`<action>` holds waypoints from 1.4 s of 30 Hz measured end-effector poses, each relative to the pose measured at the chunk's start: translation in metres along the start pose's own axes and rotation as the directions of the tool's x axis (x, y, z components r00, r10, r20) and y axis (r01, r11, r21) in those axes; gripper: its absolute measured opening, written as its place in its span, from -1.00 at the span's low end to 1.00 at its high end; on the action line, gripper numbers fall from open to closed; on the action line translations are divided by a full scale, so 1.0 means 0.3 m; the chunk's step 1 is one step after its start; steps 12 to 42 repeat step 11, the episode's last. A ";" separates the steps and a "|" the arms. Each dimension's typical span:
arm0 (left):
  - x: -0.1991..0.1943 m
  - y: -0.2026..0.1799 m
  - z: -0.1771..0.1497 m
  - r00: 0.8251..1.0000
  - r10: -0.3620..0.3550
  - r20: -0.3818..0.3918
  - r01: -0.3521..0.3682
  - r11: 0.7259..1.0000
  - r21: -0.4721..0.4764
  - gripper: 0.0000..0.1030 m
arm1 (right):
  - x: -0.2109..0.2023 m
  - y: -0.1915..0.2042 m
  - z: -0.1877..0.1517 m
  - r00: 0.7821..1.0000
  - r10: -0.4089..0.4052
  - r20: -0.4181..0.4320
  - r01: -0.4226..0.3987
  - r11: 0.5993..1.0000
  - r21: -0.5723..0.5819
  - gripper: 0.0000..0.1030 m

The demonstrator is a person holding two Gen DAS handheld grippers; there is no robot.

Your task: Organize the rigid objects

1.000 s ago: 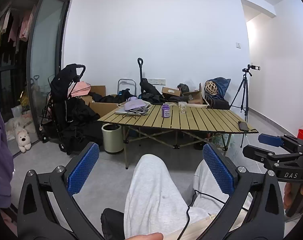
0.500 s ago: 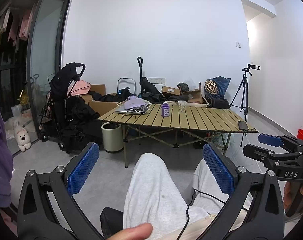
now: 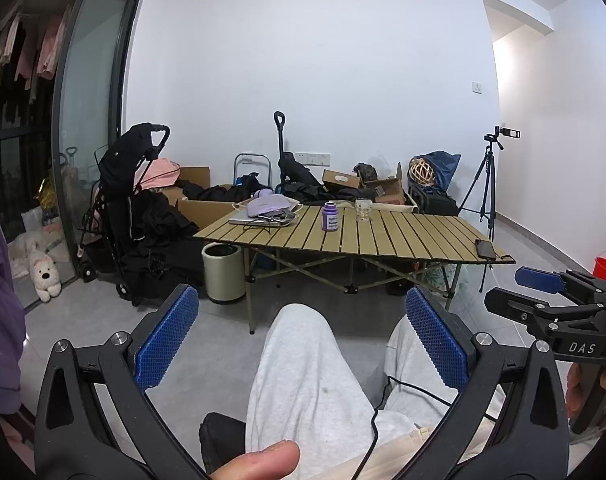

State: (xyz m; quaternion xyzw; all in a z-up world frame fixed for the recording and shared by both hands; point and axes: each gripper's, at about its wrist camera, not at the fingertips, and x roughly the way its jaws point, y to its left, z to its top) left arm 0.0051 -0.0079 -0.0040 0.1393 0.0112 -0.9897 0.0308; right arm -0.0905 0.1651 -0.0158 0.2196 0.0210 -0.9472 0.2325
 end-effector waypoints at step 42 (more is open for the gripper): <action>0.007 0.009 0.003 0.999 -0.027 -0.026 0.026 1.000 -0.008 1.00 | 0.000 0.014 -0.016 1.000 0.001 -0.004 -0.001 1.000 0.006 0.64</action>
